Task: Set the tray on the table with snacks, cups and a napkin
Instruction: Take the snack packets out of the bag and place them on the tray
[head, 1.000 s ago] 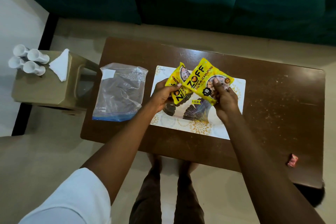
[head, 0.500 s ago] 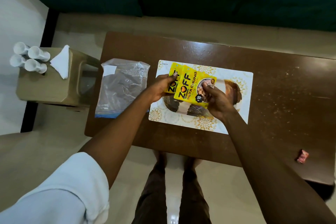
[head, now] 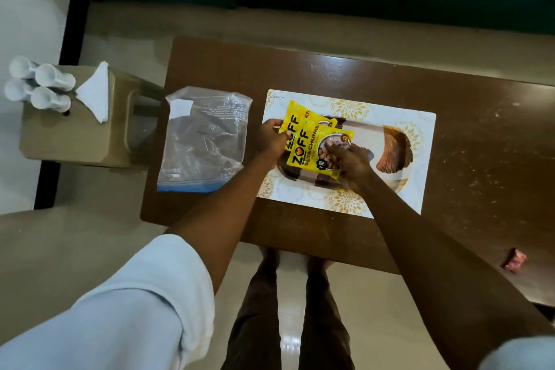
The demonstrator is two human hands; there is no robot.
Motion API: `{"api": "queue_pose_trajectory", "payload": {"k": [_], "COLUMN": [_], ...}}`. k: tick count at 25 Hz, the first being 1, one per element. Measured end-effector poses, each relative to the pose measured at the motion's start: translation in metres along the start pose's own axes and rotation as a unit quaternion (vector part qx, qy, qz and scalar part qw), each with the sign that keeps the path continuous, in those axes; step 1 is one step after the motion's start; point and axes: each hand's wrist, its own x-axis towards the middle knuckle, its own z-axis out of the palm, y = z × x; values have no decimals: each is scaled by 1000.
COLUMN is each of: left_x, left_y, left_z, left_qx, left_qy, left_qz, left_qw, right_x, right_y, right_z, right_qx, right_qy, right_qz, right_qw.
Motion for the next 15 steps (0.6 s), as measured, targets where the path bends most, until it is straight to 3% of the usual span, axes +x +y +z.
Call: {"api": "queue_pose_trajectory", "payload": {"k": [3, 8, 15], "left_x": [-2, 11, 15], "left_y": [3, 6, 8], "left_z": [6, 2, -2], "left_qx": [57, 38, 21], "left_qy": [75, 27, 63], "left_qz": [49, 50, 25], "left_qw": [994, 998, 997], "right_x": [5, 8, 16], "right_y": [3, -4, -3], "right_z": [1, 11, 19], "right_qx": [-5, -1, 32], "right_qy": [17, -14, 32], "right_qz": [-28, -57, -87], "right_qw": [999, 998, 995]}}
